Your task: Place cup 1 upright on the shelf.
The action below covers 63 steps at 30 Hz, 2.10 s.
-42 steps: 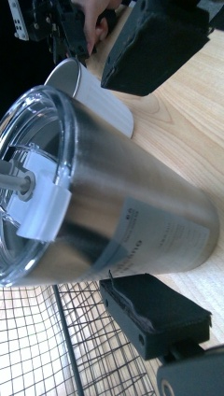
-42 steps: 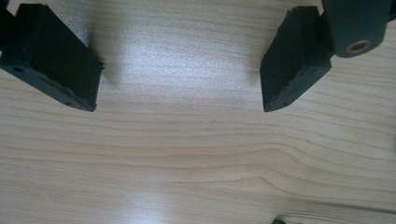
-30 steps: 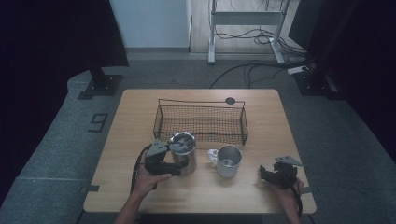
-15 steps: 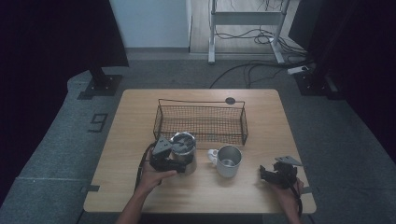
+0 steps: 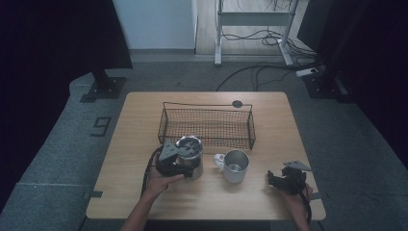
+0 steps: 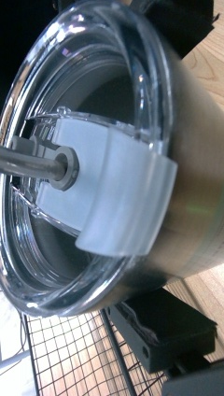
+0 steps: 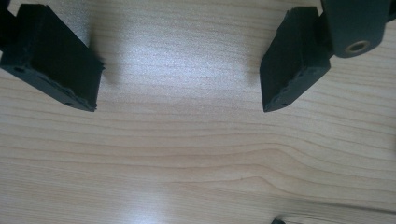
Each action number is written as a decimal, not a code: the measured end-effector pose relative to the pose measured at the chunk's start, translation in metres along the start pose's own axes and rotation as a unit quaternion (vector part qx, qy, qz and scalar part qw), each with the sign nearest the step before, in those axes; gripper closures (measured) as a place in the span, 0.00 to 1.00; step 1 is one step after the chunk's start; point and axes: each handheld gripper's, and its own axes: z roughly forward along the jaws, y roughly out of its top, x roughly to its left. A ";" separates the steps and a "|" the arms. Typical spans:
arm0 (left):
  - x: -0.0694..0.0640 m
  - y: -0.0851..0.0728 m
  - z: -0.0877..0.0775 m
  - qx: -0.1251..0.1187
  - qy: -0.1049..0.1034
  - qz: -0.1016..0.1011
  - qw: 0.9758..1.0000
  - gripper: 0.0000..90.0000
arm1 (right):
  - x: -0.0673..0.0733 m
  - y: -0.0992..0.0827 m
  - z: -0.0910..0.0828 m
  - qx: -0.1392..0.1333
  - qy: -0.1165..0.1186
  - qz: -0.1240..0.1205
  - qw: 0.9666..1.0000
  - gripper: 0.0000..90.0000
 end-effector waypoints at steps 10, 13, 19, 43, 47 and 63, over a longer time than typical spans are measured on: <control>-0.002 0.001 -0.003 0.000 0.002 0.019 1.000 0.04 | 0.000 0.000 0.000 0.000 0.000 0.001 1.000 0.14; -0.002 0.001 -0.004 0.001 0.002 0.020 1.000 0.04 | 0.000 0.000 0.000 0.000 0.000 0.001 1.000 0.14; 0.001 0.002 -0.006 -0.003 -0.002 0.005 1.000 0.05 | 0.000 0.000 0.000 0.000 0.000 0.001 1.000 0.14; 0.010 0.018 -0.023 -0.023 -0.022 -0.005 0.999 0.05 | 0.000 0.000 0.000 0.000 0.000 0.001 1.000 0.14; 0.011 0.023 -0.026 -0.025 -0.026 -0.001 0.999 0.05 | 0.000 0.000 0.000 0.000 0.000 0.001 1.000 0.14; 0.019 0.040 -0.042 -0.035 -0.055 0.000 0.998 0.05 | 0.000 0.000 0.000 0.000 0.000 0.001 1.000 0.14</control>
